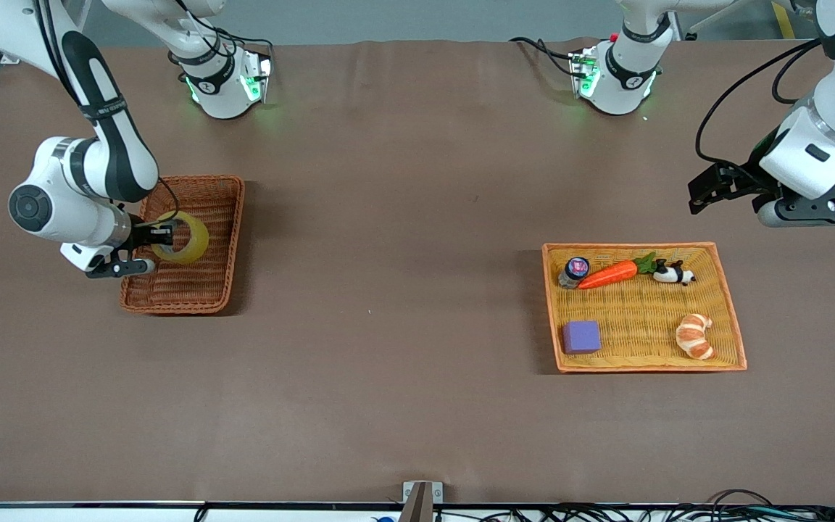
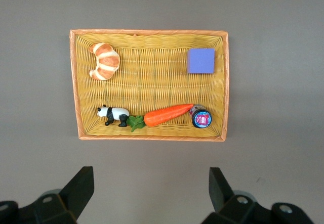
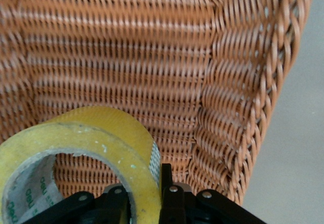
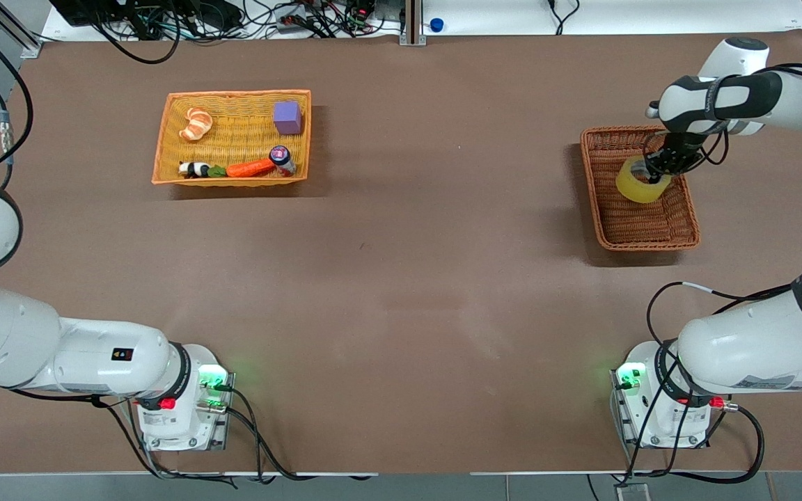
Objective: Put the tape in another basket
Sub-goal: 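Lower the tape into the basket and open the right gripper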
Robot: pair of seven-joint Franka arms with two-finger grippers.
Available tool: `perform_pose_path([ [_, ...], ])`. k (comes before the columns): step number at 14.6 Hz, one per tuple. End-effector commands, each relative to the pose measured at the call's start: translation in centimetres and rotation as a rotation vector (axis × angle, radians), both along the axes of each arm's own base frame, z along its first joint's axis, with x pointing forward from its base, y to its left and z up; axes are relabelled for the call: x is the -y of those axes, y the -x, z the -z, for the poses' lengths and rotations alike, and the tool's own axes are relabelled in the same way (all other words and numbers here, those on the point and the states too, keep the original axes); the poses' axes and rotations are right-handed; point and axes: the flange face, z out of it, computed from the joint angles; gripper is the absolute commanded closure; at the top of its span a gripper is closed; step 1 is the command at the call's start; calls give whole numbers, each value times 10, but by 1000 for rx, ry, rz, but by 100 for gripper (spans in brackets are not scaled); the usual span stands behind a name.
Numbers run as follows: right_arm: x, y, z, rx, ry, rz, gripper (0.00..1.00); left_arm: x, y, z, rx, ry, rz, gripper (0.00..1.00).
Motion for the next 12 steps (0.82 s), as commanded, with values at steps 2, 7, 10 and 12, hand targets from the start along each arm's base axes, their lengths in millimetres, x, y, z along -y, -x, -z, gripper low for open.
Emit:
perform_pose_path([
  [2, 2, 10, 3, 28, 0, -15, 87, -4, 6, -3, 16, 16, 11, 0],
  [7, -1, 9, 16, 31, 2, -16, 49, -7, 7, -5, -2, 10, 79, 0],
  [10, -6, -8, -3, 66, 5, -31, 0, -10, 6, -13, 15, 12, 64, 0],
  [12, -18, -39, -41, 83, 8, -47, 0, -12, 6, -14, 15, 8, 47, 0],
])
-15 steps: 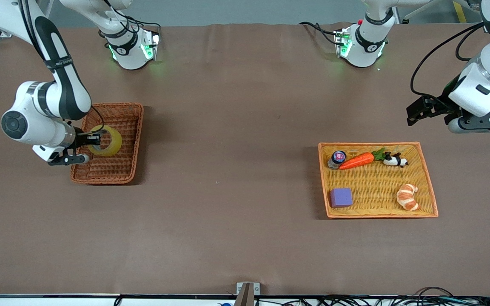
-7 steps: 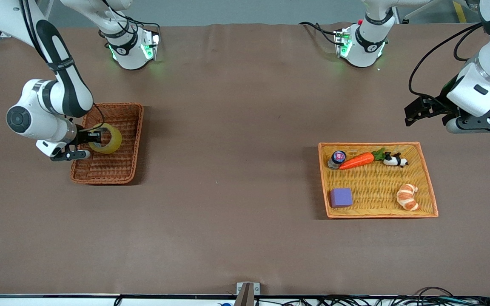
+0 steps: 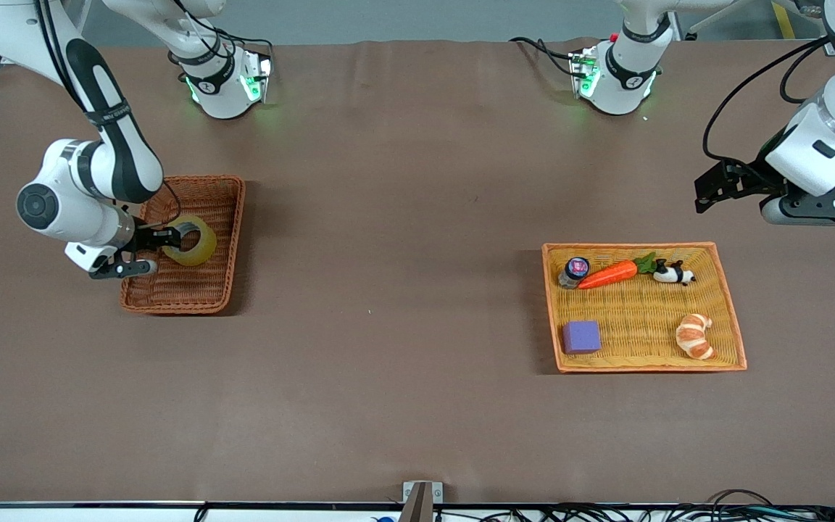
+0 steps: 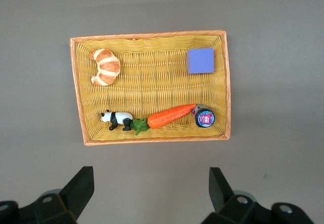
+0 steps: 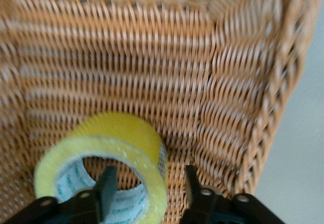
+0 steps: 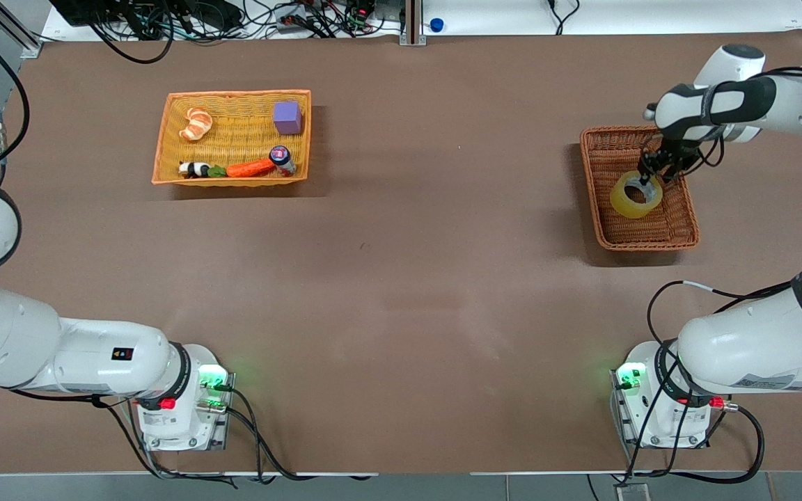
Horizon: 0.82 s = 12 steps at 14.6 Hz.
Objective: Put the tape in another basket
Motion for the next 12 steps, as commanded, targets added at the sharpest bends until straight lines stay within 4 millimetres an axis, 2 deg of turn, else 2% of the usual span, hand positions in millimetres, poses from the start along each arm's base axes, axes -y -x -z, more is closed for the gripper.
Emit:
perform_pose_path([
  [1, -10, -38, -60, 28, 9, -1, 0, -4, 6, -10, 6, 6, -14, 0],
  [4, -9, -78, -128, 84, 17, 3, 0, -4, 2, -9, 8, -1, -3, 0],
  [7, -14, -100, -193, 213, 30, -11, 0, -6, -1, -4, 1, -1, -9, 0],
  [10, -24, -119, -258, 266, 76, -49, 0, -7, -1, -3, 1, -15, -13, 0],
  [12, -22, -122, -303, 277, 79, -37, 0, -7, -1, -5, 4, -15, -5, 0],
])
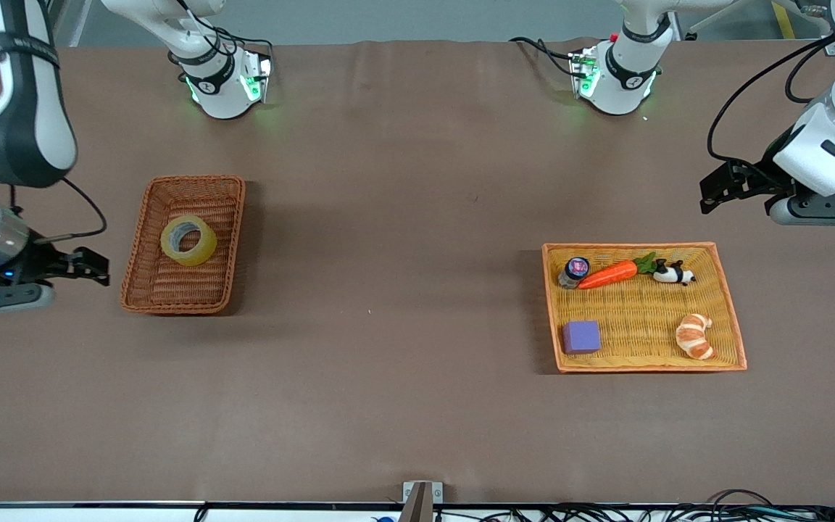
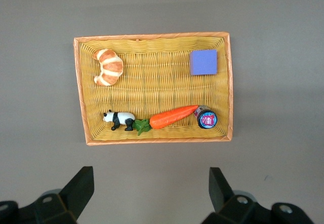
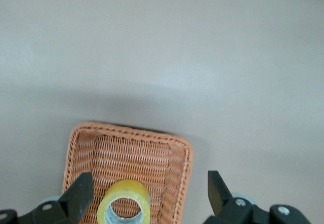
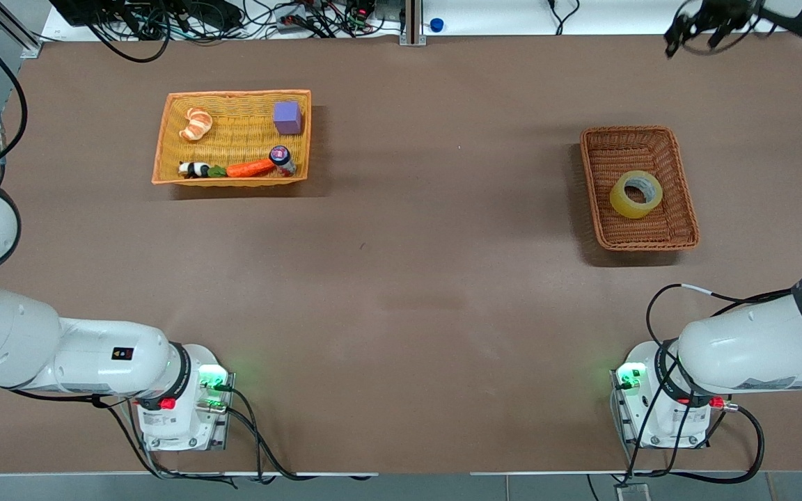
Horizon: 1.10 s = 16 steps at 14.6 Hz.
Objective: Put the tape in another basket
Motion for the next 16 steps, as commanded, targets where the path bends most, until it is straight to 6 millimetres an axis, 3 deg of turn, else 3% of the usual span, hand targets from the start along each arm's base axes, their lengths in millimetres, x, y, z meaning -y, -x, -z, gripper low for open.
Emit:
perform_pose_path([
  [1, 3, 0, -48, -9, 8, 53, 0, -2, 1, -6, 5, -12, 9, 0],
  [3, 7, 17, -78, 0, -3, 151, 0, -2, 2, -9, 10, -11, 1, 0],
  [8, 6, 71, -145, 1, -25, 177, 0, -1, 3, -9, 4, -12, -2, 0],
  [11, 5, 87, -160, -28, -30, 209, 0, 0, 3, -8, 2, -12, 0, 0],
  [16, -2, 86, -166, -11, -34, 207, 0, -1, 1, -5, -1, -11, -2, 0],
])
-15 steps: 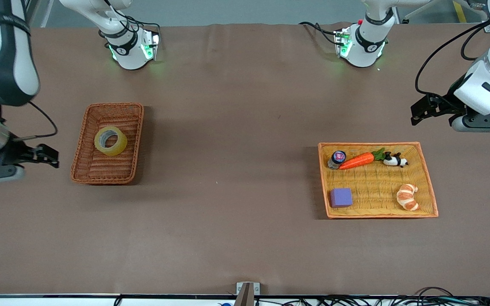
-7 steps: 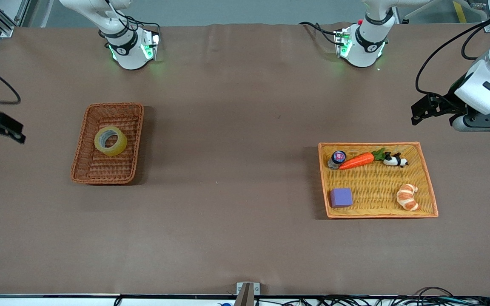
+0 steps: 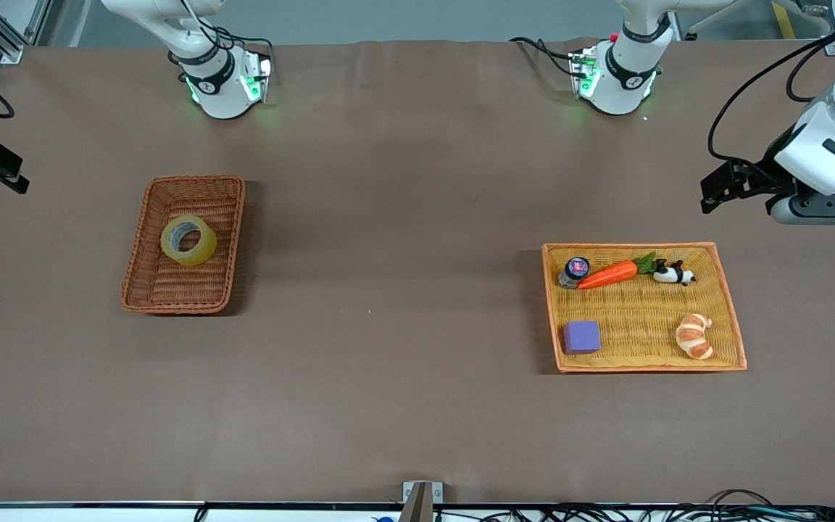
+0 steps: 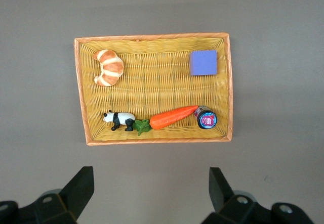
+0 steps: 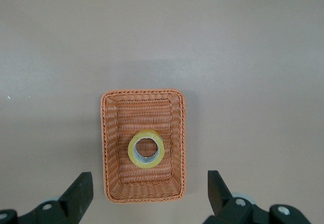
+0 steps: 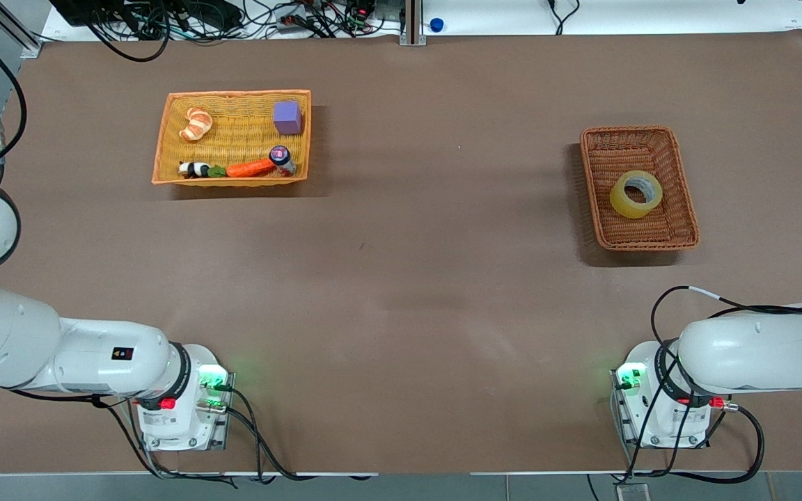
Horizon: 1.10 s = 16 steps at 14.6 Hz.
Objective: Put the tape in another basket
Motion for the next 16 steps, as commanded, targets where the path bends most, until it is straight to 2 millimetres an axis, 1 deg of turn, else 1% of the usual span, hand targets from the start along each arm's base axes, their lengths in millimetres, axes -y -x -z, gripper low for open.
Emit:
perform_pose_path([
  [1, -2, 0, -3, 17, -11, 17, 0, -1, 1, -4, -4, -11, -2, 0],
  [6, -13, -2, -2, 19, -18, -5, 0, 0, 0, -2, -6, -12, -2, 0],
  [10, -11, -2, 0, 18, -18, -1, 0, 0, -1, -1, -4, -12, -2, 0],
  [16, -13, -3, -2, 28, -16, -9, 0, 0, -2, 1, -7, -12, 1, 0],
])
